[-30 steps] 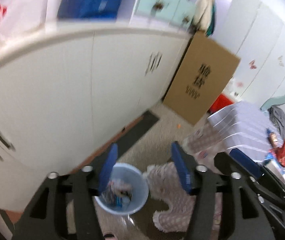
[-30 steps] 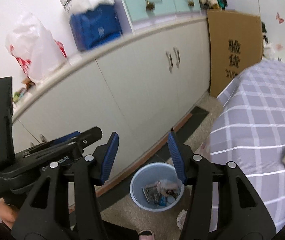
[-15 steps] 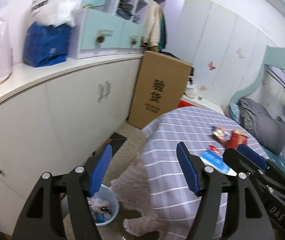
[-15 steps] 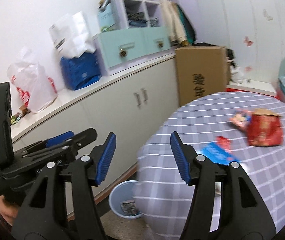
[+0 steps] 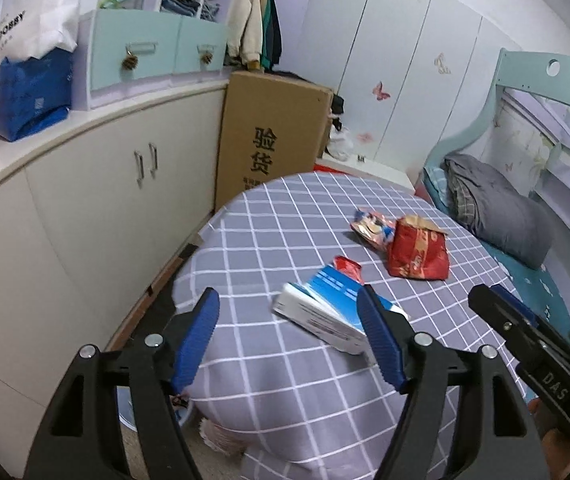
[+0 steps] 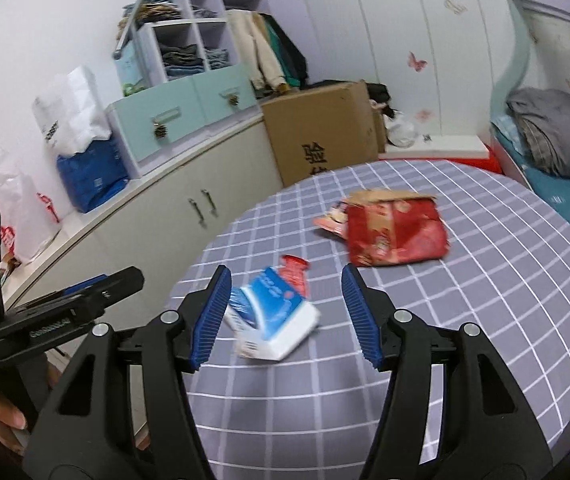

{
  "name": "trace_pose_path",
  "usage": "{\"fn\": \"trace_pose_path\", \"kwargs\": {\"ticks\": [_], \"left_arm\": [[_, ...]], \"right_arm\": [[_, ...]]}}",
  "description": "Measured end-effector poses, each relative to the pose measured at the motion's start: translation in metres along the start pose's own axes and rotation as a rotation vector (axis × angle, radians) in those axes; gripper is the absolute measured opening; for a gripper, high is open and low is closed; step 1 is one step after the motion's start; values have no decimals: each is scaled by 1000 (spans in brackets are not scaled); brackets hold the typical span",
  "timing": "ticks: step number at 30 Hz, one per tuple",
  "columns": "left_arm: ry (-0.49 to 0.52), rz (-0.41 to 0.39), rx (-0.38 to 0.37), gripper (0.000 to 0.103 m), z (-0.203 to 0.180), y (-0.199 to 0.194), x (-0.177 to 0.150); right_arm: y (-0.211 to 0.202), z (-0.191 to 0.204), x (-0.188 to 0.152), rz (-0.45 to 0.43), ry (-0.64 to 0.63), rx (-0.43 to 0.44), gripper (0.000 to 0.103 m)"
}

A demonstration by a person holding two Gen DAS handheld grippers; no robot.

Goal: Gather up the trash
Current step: 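Grasp the red candy wrapper beside the blue tissue box with the left gripper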

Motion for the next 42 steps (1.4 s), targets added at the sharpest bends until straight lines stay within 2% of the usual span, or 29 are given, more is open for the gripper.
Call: {"fn": "trace_pose_path", "kwargs": {"ticks": [10,17,22,29,34,36,37,38,39,42], "left_arm": [[14,108,-11,70,-24,40,-1],[10,241,-18,70,-37,90,12],[24,296,-23,70,-53,122,18],[67,370,31,70,-64,163,18],[107,405,52,70,-67,181,19],[119,414,64,63,-68,186,20],[126,423,68,56,-68,188,20],[133,433,72,44,-68,191,19],[133,442,71,39,-67,192,18],[115,438,48,32,-64,193,21]], "right_arm": [[20,-35,-9,56,41,-17,57],[39,-57,-2,91,57,-43,57],[53,-73,7,106,40,-71,59],[74,-104,15,126,45,-120,75],[86,-122,19,143,59,-131,77],[89,-127,20,152,71,-131,77],[91,-129,21,155,75,-126,77],[91,-129,22,152,75,-124,77],[90,-128,24,150,70,-124,77],[90,-121,30,143,53,-113,77]]}}
Point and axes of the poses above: each gripper's, at about its wrist camera, not at the fingertips, and y roughly the way its jaws point, z to its left, x to its top, the point moved 5 cm from there along y, roughly the way its jaws point, and after that the axes turned 2 degrees about -x, right-handed, at the moved point
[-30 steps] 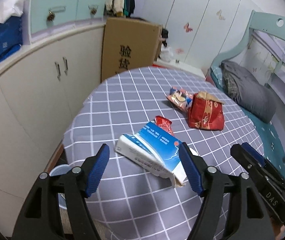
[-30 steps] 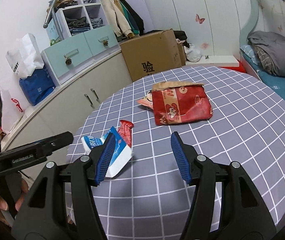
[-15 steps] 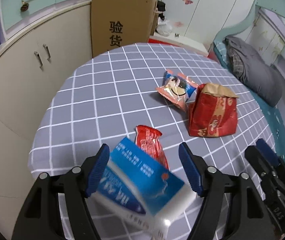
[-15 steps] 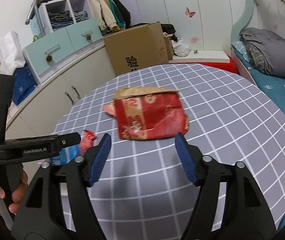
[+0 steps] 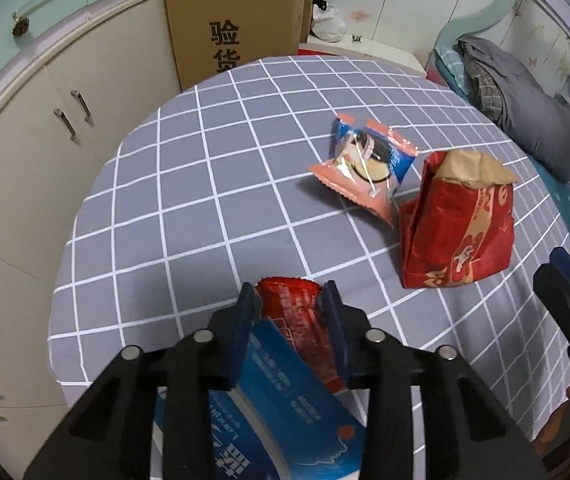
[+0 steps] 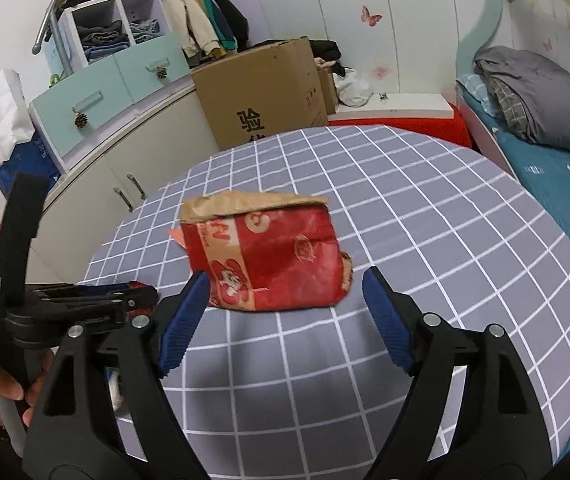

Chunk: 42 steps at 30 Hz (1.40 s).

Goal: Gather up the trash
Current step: 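Grasp the red candy wrapper beside the blue tissue box with the left gripper, then grasp the blue-orange snack packet with the right gripper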

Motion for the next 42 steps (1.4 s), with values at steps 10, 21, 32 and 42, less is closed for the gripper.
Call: {"fn": "trace_pose_path", "kwargs": {"ticks": [10,21,32,42], "left_arm": [[-185,-261,-126,30,30,-53,29],[-264,-308,-44,30,88,-61,52],[-218,-232,-63,30,91,-19,58],[-204,-216,-107,30,90,-13,56]], "right_arm": [[-4,59,31,-26,-91,81,77],[76,136,51,245,-396,79,77],[151,130,38,477,-611,-126,78],[159,130,38,537,-542,-29,19]]}}
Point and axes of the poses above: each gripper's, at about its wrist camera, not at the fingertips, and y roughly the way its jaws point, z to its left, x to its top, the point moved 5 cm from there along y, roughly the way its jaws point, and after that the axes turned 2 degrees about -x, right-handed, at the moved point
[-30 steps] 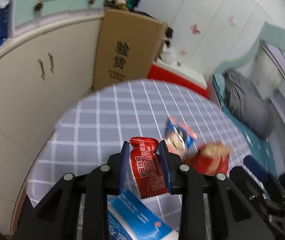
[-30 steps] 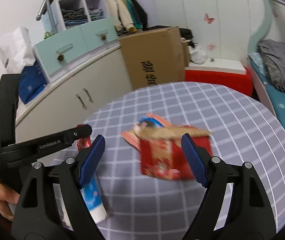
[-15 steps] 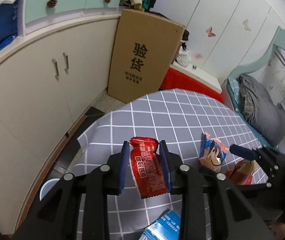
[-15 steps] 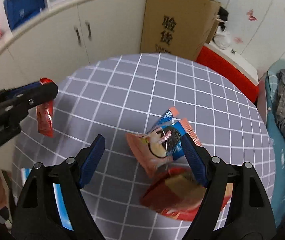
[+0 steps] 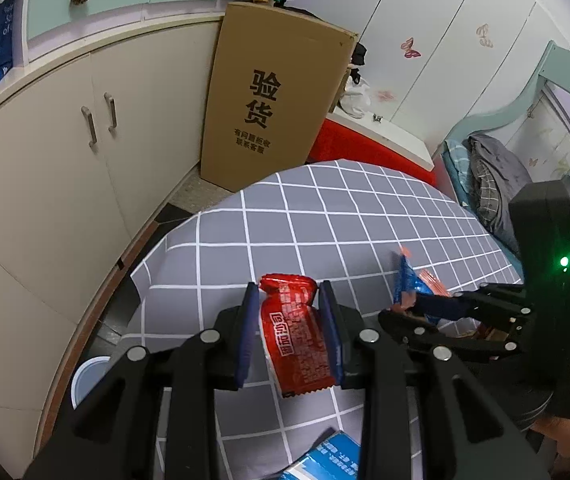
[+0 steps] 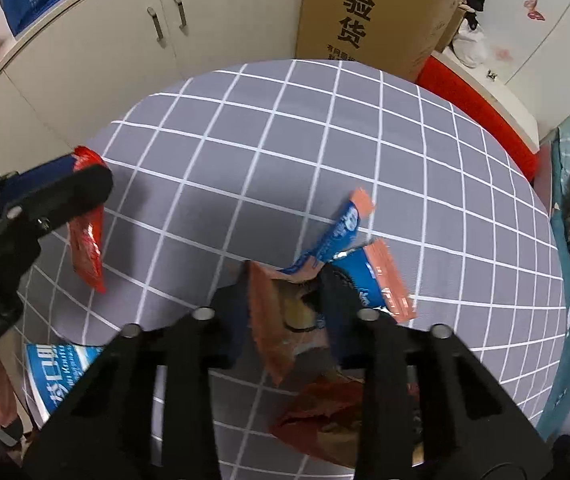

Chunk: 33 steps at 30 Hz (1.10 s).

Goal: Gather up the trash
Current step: 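Grasp the blue-orange snack packet with the right gripper, then carry the red wrapper and blue-orange packet over the wastebasket with both grippers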

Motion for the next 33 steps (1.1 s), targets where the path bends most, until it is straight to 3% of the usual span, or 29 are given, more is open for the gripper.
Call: {"fn": "trace_pose_path", "kwargs": {"ticks": [7,13,18,26,33], "left_arm": [[-15,-14,-4,30,12,-14,-2],[-46,-43,-8,30,32,-38,-2],[-89,-86,8,30,66,-69,-4],[-195,-126,83,30,154,-112,-21],[-302,-104,160,30,247,-122,-57]], "right_arm": [[-9,16,5,-75,17,-57,7],[-42,38,13,-170,12,-49,6],[-82,76,27,-304,-2,-17,6],[-110,186,41,-392,-66,140,6],[-81,285,41,-370,-131,226,6]]}}
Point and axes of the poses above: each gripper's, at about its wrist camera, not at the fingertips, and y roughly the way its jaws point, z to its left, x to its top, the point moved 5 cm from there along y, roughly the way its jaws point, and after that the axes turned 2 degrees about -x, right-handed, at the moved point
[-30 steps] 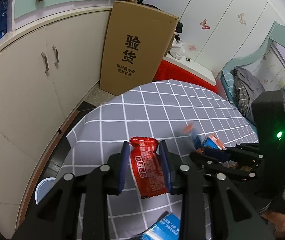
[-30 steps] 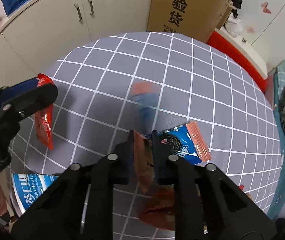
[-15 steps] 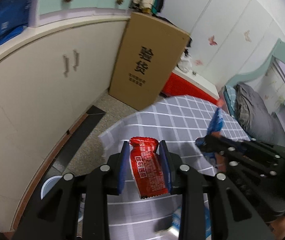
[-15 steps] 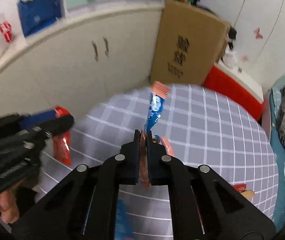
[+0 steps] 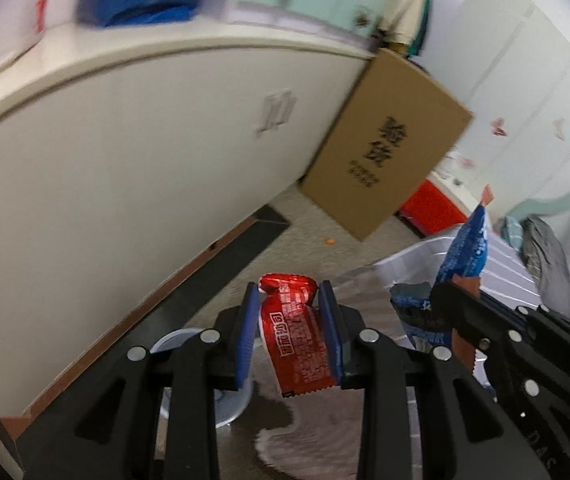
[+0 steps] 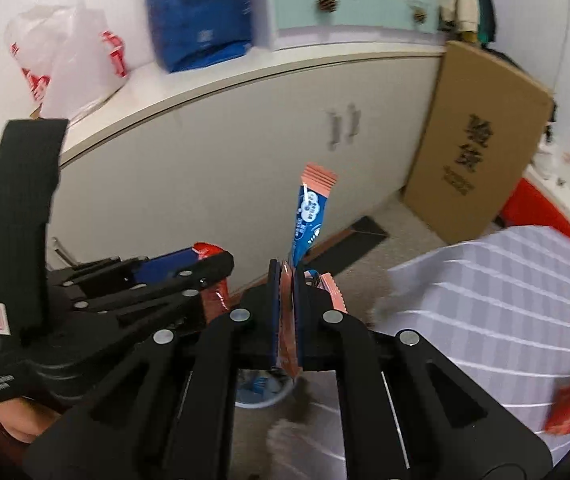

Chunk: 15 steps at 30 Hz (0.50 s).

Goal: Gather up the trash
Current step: 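Carry the red wrapper and blue-orange packet over the wastebasket with both grippers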

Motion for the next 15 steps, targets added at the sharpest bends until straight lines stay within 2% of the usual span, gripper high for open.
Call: {"fn": "trace_pose_path", "kwargs": {"ticks": [6,8,11,15], "left_arm": [[-100,60,50,30,84,35,-34],[-134,86,66,30,107,50,-47],[-172,134,102,30,140,76,-70],[-235,215,110,30,171,113,-104]], "right_arm": [[65,61,-27,65,-4,50,6],[93,73,-44,114,4,73,6],[132,83,-70,175,1,70,6],[179,88,-106,264,38,94,7]]}}
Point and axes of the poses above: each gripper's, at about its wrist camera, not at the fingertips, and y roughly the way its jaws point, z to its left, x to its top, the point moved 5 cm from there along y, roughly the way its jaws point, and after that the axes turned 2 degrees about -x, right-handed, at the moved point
